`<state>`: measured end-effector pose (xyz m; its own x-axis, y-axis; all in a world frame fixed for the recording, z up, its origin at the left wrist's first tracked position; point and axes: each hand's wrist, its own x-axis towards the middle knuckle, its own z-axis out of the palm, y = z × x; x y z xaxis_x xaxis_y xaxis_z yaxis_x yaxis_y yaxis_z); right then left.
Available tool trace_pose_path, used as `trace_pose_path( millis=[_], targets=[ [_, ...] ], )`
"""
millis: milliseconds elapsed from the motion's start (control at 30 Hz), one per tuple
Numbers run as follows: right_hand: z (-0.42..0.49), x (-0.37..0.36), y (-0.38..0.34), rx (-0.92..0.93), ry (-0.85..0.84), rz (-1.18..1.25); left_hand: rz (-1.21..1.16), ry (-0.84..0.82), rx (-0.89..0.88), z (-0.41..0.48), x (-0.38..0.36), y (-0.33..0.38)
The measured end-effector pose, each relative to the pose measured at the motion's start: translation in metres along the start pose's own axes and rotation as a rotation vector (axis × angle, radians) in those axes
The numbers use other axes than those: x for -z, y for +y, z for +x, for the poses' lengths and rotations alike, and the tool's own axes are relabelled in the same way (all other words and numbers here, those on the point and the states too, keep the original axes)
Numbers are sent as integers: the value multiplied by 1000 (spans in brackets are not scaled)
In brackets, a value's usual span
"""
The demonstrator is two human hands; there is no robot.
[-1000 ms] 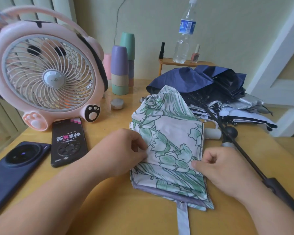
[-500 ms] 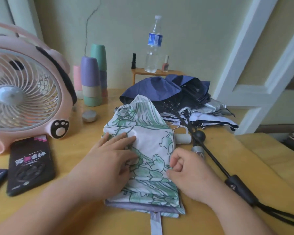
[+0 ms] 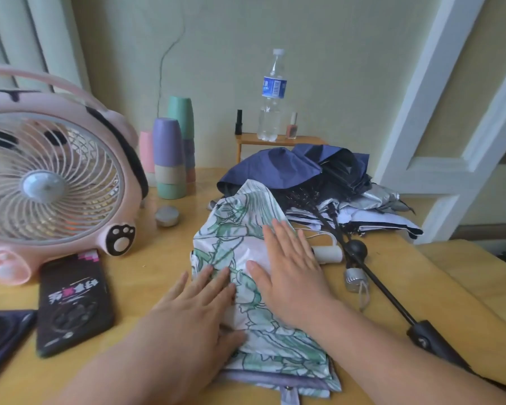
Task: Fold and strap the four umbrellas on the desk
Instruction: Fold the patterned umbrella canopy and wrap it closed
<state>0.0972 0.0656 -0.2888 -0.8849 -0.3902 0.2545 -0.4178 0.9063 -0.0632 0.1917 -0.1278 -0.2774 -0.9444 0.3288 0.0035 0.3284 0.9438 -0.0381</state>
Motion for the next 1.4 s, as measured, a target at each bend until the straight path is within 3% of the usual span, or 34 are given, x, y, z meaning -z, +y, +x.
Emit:
trace_pose_path(
  millis=[67, 133, 233, 300, 367, 467, 533, 667, 800, 867, 933, 1133, 1267, 1400],
  targets=[
    [0, -3, 7, -48, -21, -24, -86, -69, 57, -4, 14, 5],
    [0, -2, 10, -69, -32, -40, -133, -291, 140, -10, 27, 12],
    [0, -3, 11, -80, -50, -60, -47, -274, 143, -14, 39, 18],
    [0, -3, 9, -86, -56, -61, -39, -192, 169, -16, 48, 17],
    [-1, -3, 9, -91, -51, -50, -93, -2, 242, -17, 53, 11],
    [0, -4, 8, -98, -37, -22, -493, 393, 432, 5, 70, -10],
    [0, -3, 9, -98, -36, -13, -730, 451, 524, 40, 82, -29],
    [-2, 3, 9, -88, -66, 29, -885, 228, 663, 115, 73, -58],
    [-4, 7, 12, -72, -83, 69, -1156, -189, 736, 146, 66, -64],
    [-4, 7, 15, -63, -87, 82, -1213, -326, 718, 148, 67, -69],
    [-3, 7, 18, -59, -72, 116, -1276, -365, 682, 151, 64, -74],
    [-2, 15, 25, -106, -28, 250, -1339, -125, 469, 154, 73, -69],
    [-6, 26, 23, -163, -46, 294, -1472, -144, 280, 149, 88, -59],
    [-8, 30, 23, -179, -19, 324, -1541, -35, 102, 143, 99, -61]
  ],
)
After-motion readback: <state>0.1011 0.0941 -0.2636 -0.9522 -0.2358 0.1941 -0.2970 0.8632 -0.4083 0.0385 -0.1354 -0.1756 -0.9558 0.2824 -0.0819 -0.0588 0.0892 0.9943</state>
